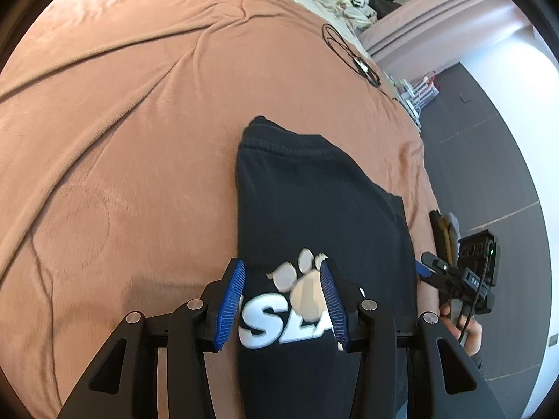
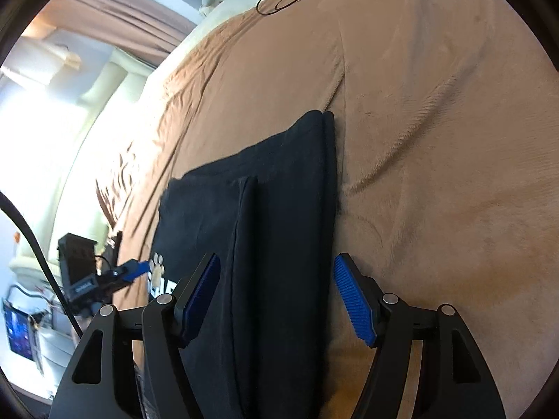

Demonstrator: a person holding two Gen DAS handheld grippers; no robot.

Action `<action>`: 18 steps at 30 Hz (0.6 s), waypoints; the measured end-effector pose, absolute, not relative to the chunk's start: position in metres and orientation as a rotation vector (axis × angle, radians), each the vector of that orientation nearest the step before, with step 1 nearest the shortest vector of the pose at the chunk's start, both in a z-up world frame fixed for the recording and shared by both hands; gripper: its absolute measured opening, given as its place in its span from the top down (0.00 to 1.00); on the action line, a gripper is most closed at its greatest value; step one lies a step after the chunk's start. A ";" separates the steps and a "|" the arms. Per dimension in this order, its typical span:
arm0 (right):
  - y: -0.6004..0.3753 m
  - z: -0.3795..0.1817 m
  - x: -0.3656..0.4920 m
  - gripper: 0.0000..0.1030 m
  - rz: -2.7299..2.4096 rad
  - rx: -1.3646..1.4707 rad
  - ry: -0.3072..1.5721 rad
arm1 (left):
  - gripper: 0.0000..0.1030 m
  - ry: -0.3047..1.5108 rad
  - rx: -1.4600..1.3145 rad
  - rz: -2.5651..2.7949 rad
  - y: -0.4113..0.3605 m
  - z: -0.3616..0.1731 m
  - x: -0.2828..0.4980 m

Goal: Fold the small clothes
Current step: 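Grasp the shirt's folded end with the left tool while the right tool holds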

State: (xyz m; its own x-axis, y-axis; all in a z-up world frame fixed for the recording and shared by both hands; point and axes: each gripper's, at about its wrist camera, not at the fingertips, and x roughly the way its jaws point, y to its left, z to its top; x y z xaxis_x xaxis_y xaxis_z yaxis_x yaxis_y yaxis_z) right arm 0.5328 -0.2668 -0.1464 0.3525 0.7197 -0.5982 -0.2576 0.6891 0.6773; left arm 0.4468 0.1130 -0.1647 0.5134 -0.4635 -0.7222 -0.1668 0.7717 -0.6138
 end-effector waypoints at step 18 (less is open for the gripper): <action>-0.263 -0.172 0.575 0.53 0.812 0.543 1.034 | 0.65 1.034 -0.756 -0.231 0.131 -0.189 0.495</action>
State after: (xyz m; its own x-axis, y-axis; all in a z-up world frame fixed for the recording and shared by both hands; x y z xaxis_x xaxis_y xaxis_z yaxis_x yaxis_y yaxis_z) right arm 0.5752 -0.2632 -0.1716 0.2718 0.8010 -0.5335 -0.3277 0.5982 0.7313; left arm 0.4949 0.1307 -0.1890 0.5135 -0.5098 -0.6902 -0.1672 0.7295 -0.6633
